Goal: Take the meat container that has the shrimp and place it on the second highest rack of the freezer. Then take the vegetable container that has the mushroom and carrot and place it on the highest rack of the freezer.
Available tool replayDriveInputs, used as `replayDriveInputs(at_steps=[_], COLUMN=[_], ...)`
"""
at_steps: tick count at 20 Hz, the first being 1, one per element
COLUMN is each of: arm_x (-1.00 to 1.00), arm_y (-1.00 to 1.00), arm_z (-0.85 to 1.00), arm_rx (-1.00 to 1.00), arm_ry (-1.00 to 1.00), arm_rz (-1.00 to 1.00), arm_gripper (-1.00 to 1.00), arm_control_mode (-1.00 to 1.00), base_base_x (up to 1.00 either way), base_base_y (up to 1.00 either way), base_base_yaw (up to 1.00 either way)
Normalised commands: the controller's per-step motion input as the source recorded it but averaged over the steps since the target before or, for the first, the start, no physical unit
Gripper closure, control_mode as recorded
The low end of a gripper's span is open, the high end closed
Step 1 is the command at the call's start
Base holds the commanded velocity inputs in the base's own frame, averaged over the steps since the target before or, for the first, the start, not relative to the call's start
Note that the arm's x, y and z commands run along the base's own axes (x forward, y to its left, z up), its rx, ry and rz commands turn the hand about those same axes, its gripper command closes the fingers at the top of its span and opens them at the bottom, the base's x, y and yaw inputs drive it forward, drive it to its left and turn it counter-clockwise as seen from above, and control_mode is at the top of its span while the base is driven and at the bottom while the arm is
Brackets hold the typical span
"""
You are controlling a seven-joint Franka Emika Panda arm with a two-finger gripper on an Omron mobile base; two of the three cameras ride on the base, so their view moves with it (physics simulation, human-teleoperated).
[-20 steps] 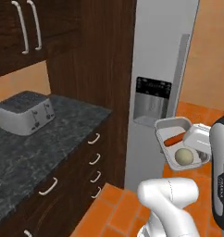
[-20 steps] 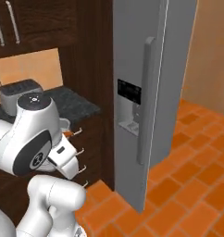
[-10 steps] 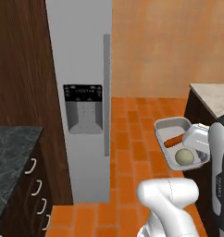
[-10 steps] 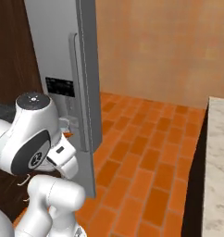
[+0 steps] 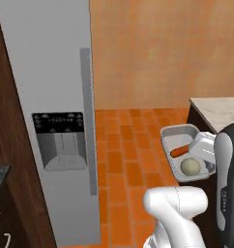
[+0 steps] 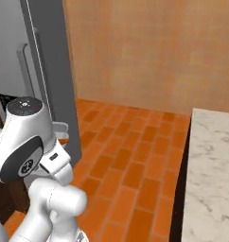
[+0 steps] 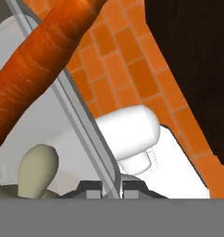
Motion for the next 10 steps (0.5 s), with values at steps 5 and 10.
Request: replayDriveInputs(at_steps=[5, 10], arm_x=[0.0, 0.0], arm_y=[0.0, 0.0], arm_z=[0.0, 0.0], arm_rx=[0.0, 0.0], arm_ry=[0.0, 0.0], arm_rz=[0.0, 0.0], arm_gripper=[1.0, 1.0], arm_control_mode=[1.0, 1.0], base_base_x=[0.58, 0.55], base_base_y=[-0.61, -0.56], base_base_yaw=[0.0, -0.02])
